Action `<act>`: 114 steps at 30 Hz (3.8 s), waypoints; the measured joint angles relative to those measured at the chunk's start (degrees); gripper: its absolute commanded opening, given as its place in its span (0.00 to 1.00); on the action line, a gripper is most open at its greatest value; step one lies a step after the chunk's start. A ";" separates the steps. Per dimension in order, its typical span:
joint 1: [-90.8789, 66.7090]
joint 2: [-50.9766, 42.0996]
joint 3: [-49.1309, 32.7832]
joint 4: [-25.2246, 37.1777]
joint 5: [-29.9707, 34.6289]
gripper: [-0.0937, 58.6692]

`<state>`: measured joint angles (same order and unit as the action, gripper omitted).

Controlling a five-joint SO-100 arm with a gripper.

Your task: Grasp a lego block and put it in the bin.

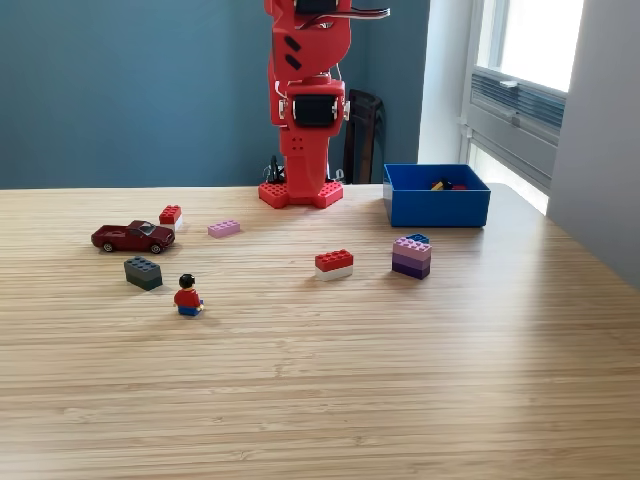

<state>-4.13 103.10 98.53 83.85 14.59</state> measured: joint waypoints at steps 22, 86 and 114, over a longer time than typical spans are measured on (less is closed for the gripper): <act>0.00 0.00 1.67 -3.08 -5.54 0.00; -1.85 -2.29 13.97 -20.13 -35.24 0.51; -2.90 -26.46 -1.58 -20.83 -24.87 0.00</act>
<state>-7.03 76.64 96.94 63.02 -10.28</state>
